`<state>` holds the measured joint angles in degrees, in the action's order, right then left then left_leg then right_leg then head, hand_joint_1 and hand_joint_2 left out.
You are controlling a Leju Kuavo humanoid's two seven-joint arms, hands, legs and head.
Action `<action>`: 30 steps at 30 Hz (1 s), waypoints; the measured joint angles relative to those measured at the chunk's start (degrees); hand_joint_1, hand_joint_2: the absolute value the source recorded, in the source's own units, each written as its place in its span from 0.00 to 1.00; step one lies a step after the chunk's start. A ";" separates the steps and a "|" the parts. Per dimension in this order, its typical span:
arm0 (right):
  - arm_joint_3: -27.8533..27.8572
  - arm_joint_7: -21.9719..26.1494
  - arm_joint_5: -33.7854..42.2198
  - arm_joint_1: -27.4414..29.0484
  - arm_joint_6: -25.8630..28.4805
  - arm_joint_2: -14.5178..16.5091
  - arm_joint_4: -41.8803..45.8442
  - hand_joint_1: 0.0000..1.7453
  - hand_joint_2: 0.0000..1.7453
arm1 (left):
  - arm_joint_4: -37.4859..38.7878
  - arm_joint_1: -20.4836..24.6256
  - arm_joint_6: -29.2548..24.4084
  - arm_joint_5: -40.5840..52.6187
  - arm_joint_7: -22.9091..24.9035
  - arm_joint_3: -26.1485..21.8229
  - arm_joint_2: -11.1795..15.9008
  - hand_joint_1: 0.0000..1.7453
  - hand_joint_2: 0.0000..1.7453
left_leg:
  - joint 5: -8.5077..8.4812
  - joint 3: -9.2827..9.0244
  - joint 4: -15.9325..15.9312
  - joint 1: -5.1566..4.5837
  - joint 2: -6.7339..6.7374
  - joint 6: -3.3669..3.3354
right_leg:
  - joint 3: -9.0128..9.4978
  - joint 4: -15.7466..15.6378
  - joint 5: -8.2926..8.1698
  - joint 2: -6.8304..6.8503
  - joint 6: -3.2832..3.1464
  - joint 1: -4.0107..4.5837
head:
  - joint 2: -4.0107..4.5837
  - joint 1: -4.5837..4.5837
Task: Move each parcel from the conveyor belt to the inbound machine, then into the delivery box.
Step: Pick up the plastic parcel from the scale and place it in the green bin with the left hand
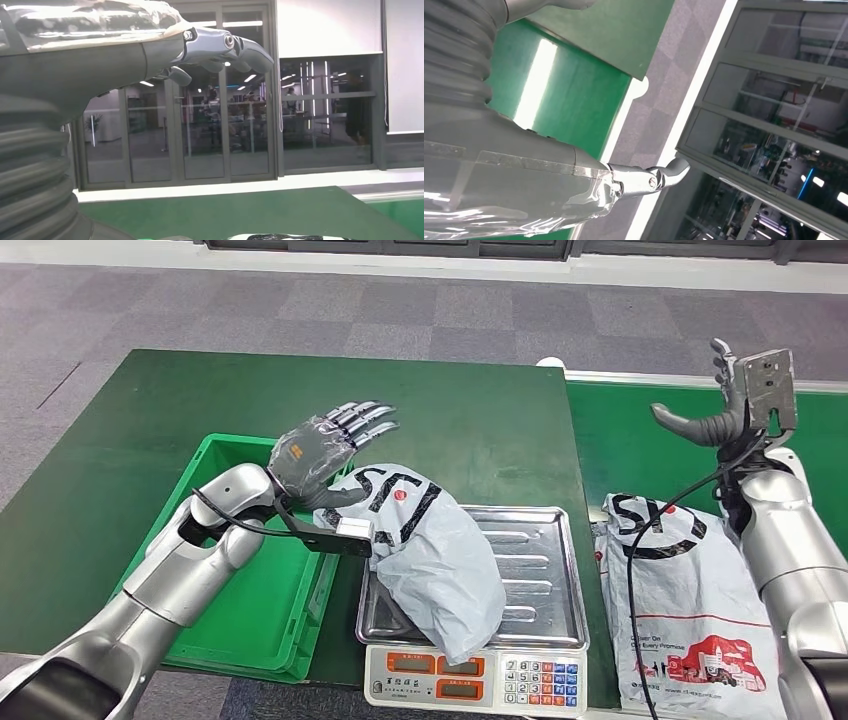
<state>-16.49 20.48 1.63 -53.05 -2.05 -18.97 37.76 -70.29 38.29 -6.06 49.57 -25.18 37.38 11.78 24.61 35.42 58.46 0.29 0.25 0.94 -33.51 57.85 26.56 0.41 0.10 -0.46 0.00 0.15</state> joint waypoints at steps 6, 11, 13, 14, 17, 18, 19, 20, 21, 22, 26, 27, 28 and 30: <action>0.03 0.00 -0.01 0.00 0.00 0.00 -0.30 0.00 1.00 | 0.33 0.05 0.00 0.00 0.00 0.04 -0.02 0.00 1.00 | 0.00 0.00 0.00 0.00 0.00 0.00 | 0.00 0.00 0.00 -0.05 0.00 0.00 | 0.00 0.00; 0.03 0.01 0.01 0.00 0.00 0.00 -0.32 0.00 1.00 | 0.37 0.06 0.01 0.00 0.00 0.04 -0.02 0.00 1.00 | 0.00 0.00 0.00 0.00 0.00 0.00 | 0.01 0.00 0.00 -0.05 0.00 -0.01 | 0.00 0.00; 0.05 0.03 -0.01 0.00 0.01 0.00 -0.32 0.00 1.00 | 0.37 0.08 0.25 -0.02 0.06 0.11 -0.02 0.00 1.00 | 0.00 0.00 0.00 0.00 0.00 0.00 | 0.00 0.00 0.00 -0.05 0.00 -0.01 | 0.00 0.00; 0.08 0.05 -0.01 0.00 0.01 0.00 -0.32 0.00 1.00 | 0.37 0.10 0.46 -0.03 0.10 0.26 -0.01 0.00 1.00 | 0.00 0.00 0.00 0.00 0.00 0.00 | 0.01 0.00 0.00 -0.05 0.00 -0.01 | 0.00 0.00; 0.29 0.11 -0.07 0.01 0.08 -0.02 -0.46 0.00 1.00 | 0.32 0.19 1.31 -0.04 0.27 1.03 0.03 0.00 1.00 | 0.00 0.00 0.00 0.00 0.00 0.00 | 0.01 0.00 0.00 -0.05 0.00 -0.01 | -0.01 0.00; 0.40 0.11 -0.11 0.00 0.14 -0.02 -0.55 0.00 1.00 | 0.32 0.33 1.67 -0.04 0.31 1.40 0.05 0.00 1.00 | 0.00 0.00 0.00 0.00 0.00 0.00 | 0.01 0.00 0.00 -0.04 0.00 0.00 | -0.01 0.00; 0.56 0.11 -0.16 0.00 0.21 -0.02 -0.65 0.00 1.00 | 0.33 0.56 2.06 -0.03 0.33 1.82 0.07 0.00 1.00 | 0.00 0.00 0.00 0.00 0.00 0.00 | 0.00 0.00 0.00 -0.04 0.00 0.00 | -0.01 0.00; 0.77 0.13 -0.24 0.01 0.27 -0.03 -0.73 0.00 1.00 | 0.40 0.91 2.50 -0.02 0.32 2.36 0.08 0.00 1.00 | 0.00 0.00 0.01 0.00 0.00 0.00 | 0.00 0.00 0.00 -0.03 0.00 0.00 | -0.01 0.00; 1.04 0.18 -0.34 0.04 0.35 -0.07 -0.79 0.00 1.00 | 0.54 1.37 2.97 -0.01 0.32 2.99 0.09 0.00 1.00 | 0.00 0.00 0.01 0.00 -0.01 0.00 | 0.00 0.00 0.00 -0.03 0.00 -0.01 | 0.00 0.00; 1.36 0.27 -0.42 0.09 0.40 -0.15 -0.83 0.00 1.00 | 0.74 1.89 3.45 0.00 0.31 3.67 0.09 0.00 1.00 | 0.00 0.00 0.01 0.00 -0.01 0.00 | 0.00 0.00 0.00 -0.02 0.00 -0.01 | 0.00 0.00; 2.77 0.71 -0.52 0.70 0.20 -1.08 -0.84 0.00 1.00 | 1.70 3.50 6.42 0.21 0.10 6.82 0.13 0.00 1.00 | 0.00 0.01 0.02 -0.01 -0.03 -0.01 | 0.03 0.00 0.00 0.00 0.00 -0.02 | 0.00 0.00; 3.18 0.75 -0.56 0.99 0.11 -1.28 -0.81 0.00 1.00 | 1.95 3.74 7.54 0.32 -0.07 7.76 0.23 0.00 1.00 | 0.01 0.01 0.01 -0.01 -0.03 -0.01 | 0.03 0.00 0.00 0.00 0.00 -0.02 | 0.00 -0.01; 3.63 0.76 -0.65 1.33 0.05 -1.42 -0.77 0.00 1.00 | 2.24 3.98 8.58 0.38 -0.31 8.79 0.41 0.00 1.00 | 0.01 0.01 0.01 -0.02 -0.02 -0.01 | 0.03 0.00 0.00 0.00 0.00 -0.02 | 0.00 -0.01; 4.35 0.72 -1.00 1.95 -0.03 -1.55 -0.70 0.00 1.00 | 2.75 4.39 9.73 -0.04 -0.69 10.62 0.90 0.00 1.00 | 0.01 0.01 0.01 -0.02 0.01 -0.01 | 0.02 0.00 0.00 -0.01 0.01 -0.02 | 0.00 -0.01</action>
<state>-12.14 21.20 0.63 -51.10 -2.08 -20.52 37.06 -67.54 42.67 3.67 49.54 -25.87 48.00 12.68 24.62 35.43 58.47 0.27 0.26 0.93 -33.49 57.85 26.56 0.40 0.10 -0.48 0.00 0.15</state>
